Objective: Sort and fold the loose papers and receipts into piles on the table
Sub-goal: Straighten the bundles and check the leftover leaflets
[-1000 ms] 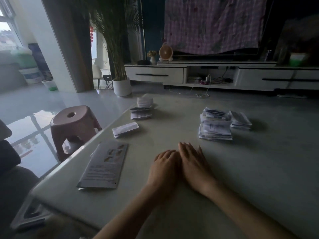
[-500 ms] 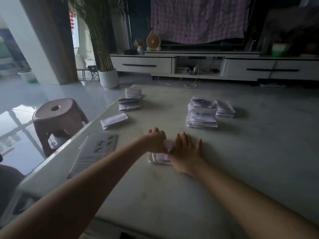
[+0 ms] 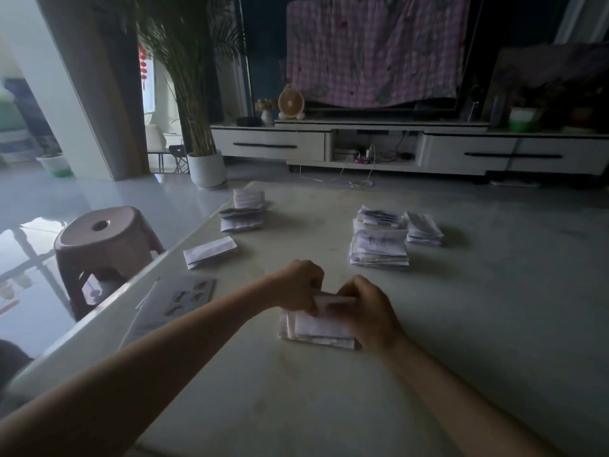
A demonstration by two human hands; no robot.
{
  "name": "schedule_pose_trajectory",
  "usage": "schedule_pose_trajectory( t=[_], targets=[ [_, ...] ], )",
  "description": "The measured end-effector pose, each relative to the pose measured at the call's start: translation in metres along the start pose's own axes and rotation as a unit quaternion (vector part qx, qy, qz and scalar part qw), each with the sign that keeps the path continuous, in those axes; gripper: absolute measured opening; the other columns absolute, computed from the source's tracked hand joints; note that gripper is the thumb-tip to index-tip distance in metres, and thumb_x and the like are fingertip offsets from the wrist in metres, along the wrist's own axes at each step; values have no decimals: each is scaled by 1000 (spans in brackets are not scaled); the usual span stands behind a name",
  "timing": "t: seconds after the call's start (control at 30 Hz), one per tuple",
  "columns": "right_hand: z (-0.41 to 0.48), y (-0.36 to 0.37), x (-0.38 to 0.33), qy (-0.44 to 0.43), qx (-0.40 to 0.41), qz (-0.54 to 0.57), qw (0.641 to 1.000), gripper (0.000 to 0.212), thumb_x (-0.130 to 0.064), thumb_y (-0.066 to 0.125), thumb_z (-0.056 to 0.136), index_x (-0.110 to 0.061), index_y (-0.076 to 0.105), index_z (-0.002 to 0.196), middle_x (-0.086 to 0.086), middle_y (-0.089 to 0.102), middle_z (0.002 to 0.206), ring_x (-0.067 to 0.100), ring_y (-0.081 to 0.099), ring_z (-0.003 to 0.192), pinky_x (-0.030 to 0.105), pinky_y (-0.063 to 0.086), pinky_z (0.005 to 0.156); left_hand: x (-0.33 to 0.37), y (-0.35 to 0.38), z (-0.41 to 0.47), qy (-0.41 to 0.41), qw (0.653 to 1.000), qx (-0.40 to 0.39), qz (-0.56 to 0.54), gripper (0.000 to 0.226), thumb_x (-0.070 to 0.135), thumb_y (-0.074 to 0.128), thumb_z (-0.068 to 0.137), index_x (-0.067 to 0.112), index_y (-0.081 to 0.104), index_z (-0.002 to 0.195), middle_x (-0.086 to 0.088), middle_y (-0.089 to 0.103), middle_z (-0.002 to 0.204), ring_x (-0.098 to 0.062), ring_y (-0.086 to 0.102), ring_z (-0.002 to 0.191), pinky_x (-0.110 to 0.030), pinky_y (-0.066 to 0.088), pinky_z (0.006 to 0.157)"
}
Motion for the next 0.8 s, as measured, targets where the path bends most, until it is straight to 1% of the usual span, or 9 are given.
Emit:
schedule_pose_trajectory(
  t=[0.07,0.13,0.2,0.27,0.33,0.43,0.6,0.73,0.8],
  targets=[
    [1,-5,2,-20,18,-23,999,32,-8,73,72,-19,47,58,-6,54,58,4,44,55,14,33,46,-1,5,-1,-14,998,34,-42,33,15,78,70,18,46,62,7,45,66,-16,46,72,-21,29,50],
    [6,-8,4,-25,32,-7,999,35,-3,75,68,-20,48,53,-7,55,54,4,45,54,19,36,51,-2,5,-2,-18,995,65,-71,32,13,79,68,17,48,59,10,45,60,-14,47,66,-20,30,48],
    [12,-14,5,-15,18,32,999,34,0,76,66,-19,52,54,-6,56,56,6,48,56,26,40,55,-4,-1,-2,-18,991,81,-105,13,12,76,71,12,63,72,9,50,62,-13,49,66,-17,32,48],
    [17,-25,5,2,3,65,998,32,-1,78,67,-17,53,57,-3,56,58,8,48,57,27,40,57,-8,-7,-1,-6,981,68,-180,14,13,72,78,7,71,90,1,58,72,-14,52,69,-14,38,52],
    [20,-41,6,8,-10,88,996,31,1,76,70,-14,51,60,-1,54,59,9,47,59,24,40,57,2,-14,3,19,971,56,-231,15,11,66,84,5,72,96,-10,65,80,-11,54,64,-14,43,52],
    [19,-65,4,24,-30,127,991,29,6,73,72,-10,50,65,2,54,62,3,51,52,18,42,50,26,-25,12,64,976,149,-145,17,15,59,89,8,74,96,-7,71,93,0,56,67,-9,40,58],
    [16,-117,3,41,-105,62,992,7,-8,62,86,-10,55,86,9,63,87,17,58,75,23,49,62,58,-42,36,104,967,203,-114,17,14,59,89,8,74,93,-9,72,98,-10,59,82,-17,39,73],
    [25,-164,10,53,-43,52,996,11,-2,61,85,-10,57,80,5,60,76,16,55,68,18,47,54,94,-44,54,144,951,212,-173,23,13,53,93,5,70,105,-12,68,108,-14,59,89,-9,38,70],
    [33,-188,25,97,58,102,988,11,2,58,86,-8,59,85,5,57,74,17,53,67,20,47,53,105,-46,62,105,933,221,-263,31,19,45,97,8,58,123,-11,61,124,-20,59,104,-18,41,82]
  ],
)
Point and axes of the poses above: each hand's wrist, its own z-axis towards the middle knuckle, its own y-axis out of the palm, x = y × z, the point moved 3 cm from there along z, towards the middle knuckle
